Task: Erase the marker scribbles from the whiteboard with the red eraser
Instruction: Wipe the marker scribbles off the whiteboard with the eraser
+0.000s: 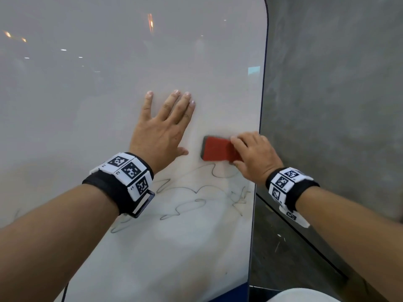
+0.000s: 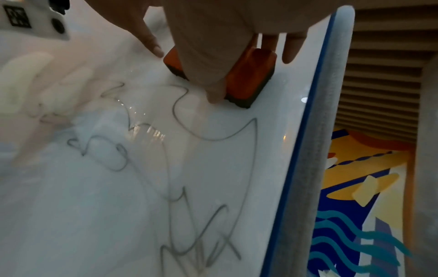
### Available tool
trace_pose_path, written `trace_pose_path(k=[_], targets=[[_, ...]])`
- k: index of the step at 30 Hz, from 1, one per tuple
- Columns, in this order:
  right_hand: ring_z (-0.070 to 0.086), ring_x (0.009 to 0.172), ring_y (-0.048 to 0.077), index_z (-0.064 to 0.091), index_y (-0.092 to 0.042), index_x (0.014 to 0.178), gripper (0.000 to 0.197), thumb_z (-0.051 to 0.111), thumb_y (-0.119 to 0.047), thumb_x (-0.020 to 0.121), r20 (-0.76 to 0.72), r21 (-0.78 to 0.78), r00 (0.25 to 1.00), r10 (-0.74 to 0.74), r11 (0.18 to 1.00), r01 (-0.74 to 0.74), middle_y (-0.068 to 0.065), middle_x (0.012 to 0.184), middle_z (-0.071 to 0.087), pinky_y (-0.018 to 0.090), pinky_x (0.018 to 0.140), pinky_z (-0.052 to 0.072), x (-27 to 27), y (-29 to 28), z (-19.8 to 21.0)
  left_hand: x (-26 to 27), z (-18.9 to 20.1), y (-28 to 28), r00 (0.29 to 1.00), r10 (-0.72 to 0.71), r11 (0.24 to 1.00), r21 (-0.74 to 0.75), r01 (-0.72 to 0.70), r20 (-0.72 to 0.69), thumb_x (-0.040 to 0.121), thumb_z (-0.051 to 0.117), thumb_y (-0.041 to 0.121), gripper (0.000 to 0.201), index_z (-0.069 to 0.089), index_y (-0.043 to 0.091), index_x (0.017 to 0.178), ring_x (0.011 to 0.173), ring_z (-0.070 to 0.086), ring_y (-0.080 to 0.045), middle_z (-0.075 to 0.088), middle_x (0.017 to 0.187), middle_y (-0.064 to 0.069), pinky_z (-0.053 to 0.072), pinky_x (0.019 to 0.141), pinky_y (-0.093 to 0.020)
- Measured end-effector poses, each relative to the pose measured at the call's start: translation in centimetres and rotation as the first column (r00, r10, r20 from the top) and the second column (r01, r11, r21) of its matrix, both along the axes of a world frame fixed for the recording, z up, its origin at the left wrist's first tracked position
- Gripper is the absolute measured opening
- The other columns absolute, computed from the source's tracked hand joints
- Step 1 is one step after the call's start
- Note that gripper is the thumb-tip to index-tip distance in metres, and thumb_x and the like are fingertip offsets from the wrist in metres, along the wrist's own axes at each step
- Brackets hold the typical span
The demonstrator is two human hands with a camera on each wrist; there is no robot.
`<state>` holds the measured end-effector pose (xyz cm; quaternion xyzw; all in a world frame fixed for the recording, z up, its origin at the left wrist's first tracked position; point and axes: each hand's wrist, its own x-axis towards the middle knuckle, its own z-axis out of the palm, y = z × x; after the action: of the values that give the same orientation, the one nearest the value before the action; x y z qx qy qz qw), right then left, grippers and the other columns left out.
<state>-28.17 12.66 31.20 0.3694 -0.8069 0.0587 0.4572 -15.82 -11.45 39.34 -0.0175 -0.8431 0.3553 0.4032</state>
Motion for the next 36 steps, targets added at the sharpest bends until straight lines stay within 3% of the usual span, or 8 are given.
trace_pose_path(k=[3,8,10,14,21,26,32,36], targets=[[0.054,0.089,0.034,0.054,-0.009,0.119,0.067,0.084,-0.034,0.064,-0.009,0.095,1.0,-0.01,0.995,0.011,0.013,0.107,0.057,0.043,0.077,0.048,0.0,0.1,0.7,0.7,-0.2,-0.8,1.0,-0.006,1.0,-0.001,0.006,0.005,0.073,0.069,0.065,0.112,0.015,0.014,0.156,0.15,0.016,-0.026,0.016,0.163,-0.007,0.014,0.116,-0.064],[0.052,0.091,0.036,0.055,-0.008,0.112,0.057,0.082,-0.028,0.067,0.111,-0.263,0.987,-0.115,0.954,0.141,0.015,0.105,0.055,0.042,0.073,0.044,-0.1,0.0,3.5,2.1,-0.7,-2.5,1.0,-0.013,1.0,0.005,0.013,0.01,0.076,0.066,0.065,0.106,0.017,0.017,0.156,0.15,0.015,-0.026,0.015,0.163,-0.007,0.012,0.117,-0.062],[0.051,0.089,0.036,0.054,-0.009,0.111,0.059,0.083,-0.026,0.064,0.09,-0.201,0.992,-0.083,0.975,0.1,0.015,0.103,0.054,0.043,0.072,0.046,0.9,-1.3,1.5,2.7,-0.8,-3.4,1.0,-0.017,1.0,0.008,0.017,0.012,0.076,0.066,0.064,0.104,0.017,0.018,0.156,0.15,0.015,-0.026,0.015,0.163,-0.007,0.013,0.117,-0.061],[0.054,0.089,0.036,0.054,-0.009,0.117,0.069,0.086,-0.032,0.06,0.04,0.1,0.999,0.014,0.995,-0.018,0.014,0.108,0.056,0.046,0.073,0.05,2.7,-3.1,-1.4,3.8,-0.6,-5.2,0.999,-0.031,1.0,0.006,0.03,0.016,0.077,0.067,0.063,0.102,0.02,0.019,0.156,0.15,0.016,-0.026,0.016,0.163,-0.007,0.014,0.117,-0.061],[0.05,0.093,0.032,0.053,-0.01,0.116,0.06,0.08,-0.027,0.065,0.093,-0.15,0.995,-0.022,0.988,0.035,0.01,0.11,0.054,0.046,0.078,0.049,3.8,-5.1,0.8,5.6,-1.0,-7.6,0.999,-0.035,0.999,0.02,0.035,0.004,0.077,0.067,0.063,0.1,0.021,0.022,0.156,0.15,0.015,-0.026,0.016,0.163,-0.007,0.011,0.117,-0.06],[0.052,0.092,0.033,0.048,-0.012,0.12,0.073,0.085,-0.028,0.059,0.036,0.097,0.999,0.023,0.995,-0.026,0.012,0.113,0.055,0.043,0.073,0.048,5.0,-6.1,-1.5,7.0,-1.0,-9.3,1.0,-0.023,0.999,0.03,0.023,0.006,0.076,0.068,0.063,0.101,0.022,0.023,0.156,0.15,0.016,-0.026,0.016,0.163,-0.007,0.013,0.117,-0.061],[0.051,0.093,0.033,0.054,-0.011,0.117,0.061,0.08,-0.028,0.065,0.054,-0.134,0.999,-0.007,0.991,0.014,0.011,0.111,0.054,0.043,0.075,0.046,6.0,-7.9,3.4,8.2,-1.2,-10.4,1.0,-0.004,0.999,0.042,0.004,0.009,0.078,0.066,0.063,0.1,0.019,0.023,0.156,0.15,0.013,-0.026,0.013,0.164,-0.007,0.011,0.117,-0.06],[0.05,0.091,0.032,0.054,-0.011,0.116,0.064,0.082,-0.031,0.063,0.057,-0.037,0.997,0.047,0.998,-0.045,0.011,0.11,0.055,0.042,0.073,0.047,7.5,-10.1,0.9,8.8,-1.3,-11.2,1.0,-0.011,0.999,0.049,0.01,0.005,0.078,0.068,0.061,0.1,0.02,0.023,0.156,0.15,0.015,-0.026,0.014,0.164,-0.007,0.012,0.117,-0.06]])
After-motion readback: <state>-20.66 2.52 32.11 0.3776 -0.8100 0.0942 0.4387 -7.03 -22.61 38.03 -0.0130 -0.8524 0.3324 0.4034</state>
